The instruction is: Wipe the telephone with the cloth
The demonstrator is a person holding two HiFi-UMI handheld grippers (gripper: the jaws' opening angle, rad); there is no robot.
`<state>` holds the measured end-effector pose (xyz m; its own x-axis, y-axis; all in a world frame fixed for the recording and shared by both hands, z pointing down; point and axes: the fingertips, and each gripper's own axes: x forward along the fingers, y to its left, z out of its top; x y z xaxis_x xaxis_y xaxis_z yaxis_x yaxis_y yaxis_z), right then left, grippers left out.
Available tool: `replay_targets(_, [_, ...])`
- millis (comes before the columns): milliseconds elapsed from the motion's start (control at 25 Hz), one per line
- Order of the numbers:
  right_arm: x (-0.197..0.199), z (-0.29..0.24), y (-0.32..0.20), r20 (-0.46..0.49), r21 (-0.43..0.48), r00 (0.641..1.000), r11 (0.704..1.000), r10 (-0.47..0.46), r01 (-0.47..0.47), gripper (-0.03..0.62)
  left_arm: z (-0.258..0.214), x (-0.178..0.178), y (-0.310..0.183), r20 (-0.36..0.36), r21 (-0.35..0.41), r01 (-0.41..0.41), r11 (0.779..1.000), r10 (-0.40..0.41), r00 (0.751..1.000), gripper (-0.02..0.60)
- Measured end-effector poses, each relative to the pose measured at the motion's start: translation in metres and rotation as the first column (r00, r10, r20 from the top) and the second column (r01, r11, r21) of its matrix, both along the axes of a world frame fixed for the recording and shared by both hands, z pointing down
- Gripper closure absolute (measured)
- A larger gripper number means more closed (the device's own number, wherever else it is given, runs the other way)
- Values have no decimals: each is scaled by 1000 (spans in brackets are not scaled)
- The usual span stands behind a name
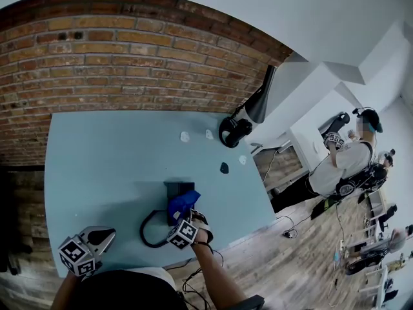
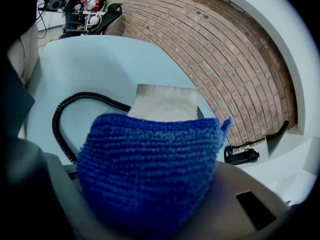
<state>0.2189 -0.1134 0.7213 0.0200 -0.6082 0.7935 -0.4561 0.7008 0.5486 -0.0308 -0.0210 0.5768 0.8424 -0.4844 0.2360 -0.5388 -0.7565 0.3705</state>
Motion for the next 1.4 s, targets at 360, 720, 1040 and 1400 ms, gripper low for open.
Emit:
replay_targets(360, [0,9,13,11,-12,1000,1000,8,-8,520,3,-2,-1,-2,0,3,1000,-3,1000,555])
replay_targets(720, [2,16,28,18,-11,1000,1000,12,-11,520,1,-1,0,-2,0,1,1000,-1,1000,555])
replay_targets(1040, [2,17,36,28,-8,1000,1000,10,-10,520,1,2,-1,-2,-8,2,1000,-2,1000,555])
replay_targets(1400, [17,3,59,416,-230,897,972,151,-57,502,-6,-2,-8,-10,3,41,999,-40,999,555])
